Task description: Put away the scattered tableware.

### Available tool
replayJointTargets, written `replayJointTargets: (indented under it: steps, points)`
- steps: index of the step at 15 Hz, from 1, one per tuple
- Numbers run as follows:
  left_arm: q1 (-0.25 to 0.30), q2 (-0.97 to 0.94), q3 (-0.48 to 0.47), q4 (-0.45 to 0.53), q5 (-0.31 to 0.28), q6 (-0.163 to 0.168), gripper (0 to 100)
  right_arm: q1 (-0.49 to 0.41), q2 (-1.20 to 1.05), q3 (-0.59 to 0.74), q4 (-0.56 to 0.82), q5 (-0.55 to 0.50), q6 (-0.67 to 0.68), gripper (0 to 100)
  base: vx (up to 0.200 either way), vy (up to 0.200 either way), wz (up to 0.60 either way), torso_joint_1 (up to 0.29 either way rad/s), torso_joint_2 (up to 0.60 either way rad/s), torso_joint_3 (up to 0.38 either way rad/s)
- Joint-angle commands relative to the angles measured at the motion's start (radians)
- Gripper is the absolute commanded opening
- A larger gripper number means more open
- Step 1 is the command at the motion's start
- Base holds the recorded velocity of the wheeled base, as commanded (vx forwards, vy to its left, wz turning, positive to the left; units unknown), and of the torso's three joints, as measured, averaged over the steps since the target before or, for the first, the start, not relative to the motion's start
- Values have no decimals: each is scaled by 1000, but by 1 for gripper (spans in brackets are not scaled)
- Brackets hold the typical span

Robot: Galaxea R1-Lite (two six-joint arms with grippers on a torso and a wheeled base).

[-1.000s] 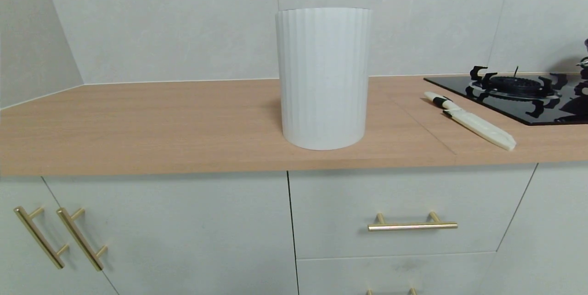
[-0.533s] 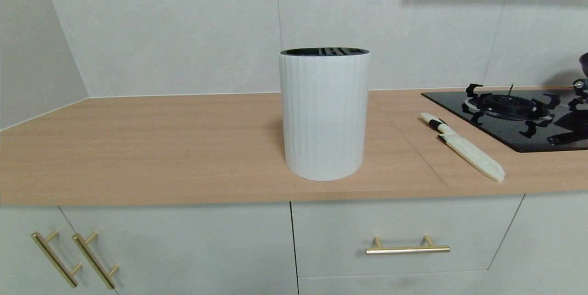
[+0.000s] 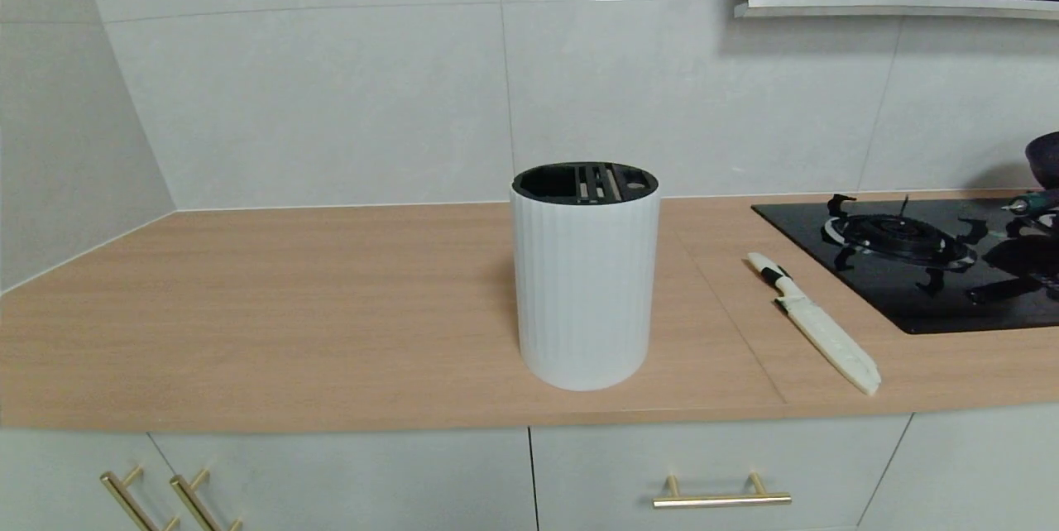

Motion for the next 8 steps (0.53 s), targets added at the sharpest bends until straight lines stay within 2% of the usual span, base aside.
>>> replayJointTargets:
  steps: [1,8]
  points:
    - [0,0,0,0,0,0,100,0,1,0,0,0,0,100,0,0,0,207,-476,-271]
    - [0,0,0,0,0,0,100,0,1,0,0,0,0,100,0,0,0,222,-506,-281]
